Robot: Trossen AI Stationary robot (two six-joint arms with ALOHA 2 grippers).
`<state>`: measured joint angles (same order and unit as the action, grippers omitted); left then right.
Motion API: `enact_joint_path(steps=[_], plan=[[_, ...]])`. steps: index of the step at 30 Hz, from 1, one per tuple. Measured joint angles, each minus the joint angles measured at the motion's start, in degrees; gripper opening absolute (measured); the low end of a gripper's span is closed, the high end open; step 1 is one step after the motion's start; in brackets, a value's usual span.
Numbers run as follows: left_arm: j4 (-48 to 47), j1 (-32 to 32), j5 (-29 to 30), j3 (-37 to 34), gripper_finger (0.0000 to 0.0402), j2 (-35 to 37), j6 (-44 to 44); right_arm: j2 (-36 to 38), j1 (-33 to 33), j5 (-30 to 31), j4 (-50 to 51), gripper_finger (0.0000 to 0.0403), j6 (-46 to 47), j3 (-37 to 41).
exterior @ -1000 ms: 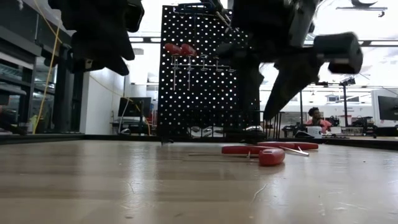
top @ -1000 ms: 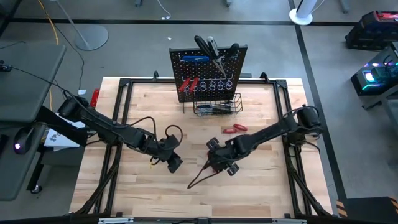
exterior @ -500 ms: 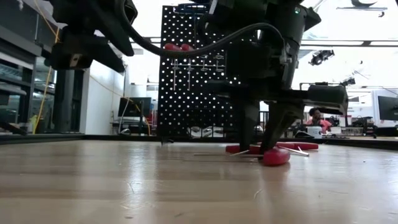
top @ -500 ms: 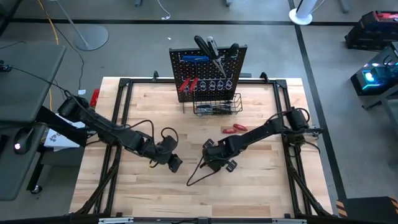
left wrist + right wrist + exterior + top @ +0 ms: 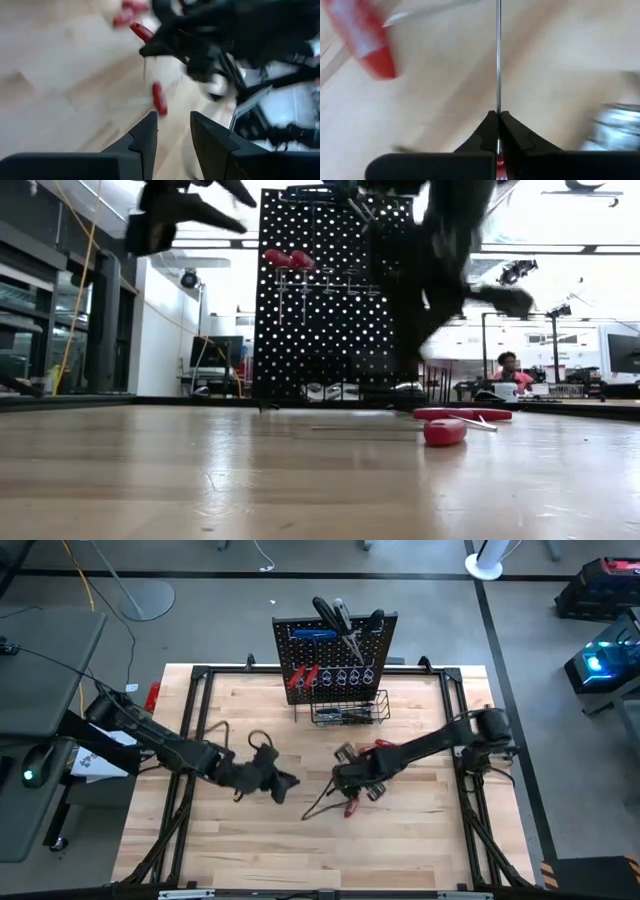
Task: Hang tools onto peg board
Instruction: Hang the red allen wrench on the pegboard
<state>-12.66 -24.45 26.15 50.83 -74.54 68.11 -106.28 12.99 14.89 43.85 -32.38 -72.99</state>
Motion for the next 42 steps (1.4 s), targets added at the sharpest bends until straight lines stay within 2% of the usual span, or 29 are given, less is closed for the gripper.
enact_joint_path(steps=[4,8,10,13,16,22,26,34,42], plan=[[4.3,4.3,0.3,0.0,0.0111,2.5,-3.7,6.9,0.2,5.9,4.9,0.0001,-2.3,-2.3],[13.4,9.1,-3.8,0.0,0.0111,2.3,-10.0,12.4,1.2,13.4,2.8,0.0001,-3.5,-6.1],[17.9,11.1,-5.6,0.0,0.0111,1.8,-11.7,14.0,1.4,15.1,2.7,0.0001,-2.8,-8.8],[21.4,13.8,-8.9,0.1,0.0113,1.5,-10.8,14.7,2.2,15.0,6.2,0.0,-3.2,-12.9],[21.9,16.2,-14.0,0.0,0.0121,0.5,-6.2,14.3,2.8,14.8,10.4,0.0,-4.6,-17.1],[26.9,18.0,-27.6,0.0,0.0151,-3.7,5.5,12.3,3.7,7.0,11.3,0.0,-7.0,-19.7],[29.6,18.2,-33.1,0.0,0.0168,-6.3,10.2,11.3,4.4,4.9,11.3,0.0,-8.0,-19.8],[32.9,17.7,-37.1,0.0,0.0177,-10.1,13.3,10.0,5.4,0.9,6.6,0.0,-9.2,-19.8],[38.8,15.8,-40.3,0.0,0.0177,-12.3,12.4,9.6,5.4,0.1,3.2,0.0,-9.7,-19.8]])
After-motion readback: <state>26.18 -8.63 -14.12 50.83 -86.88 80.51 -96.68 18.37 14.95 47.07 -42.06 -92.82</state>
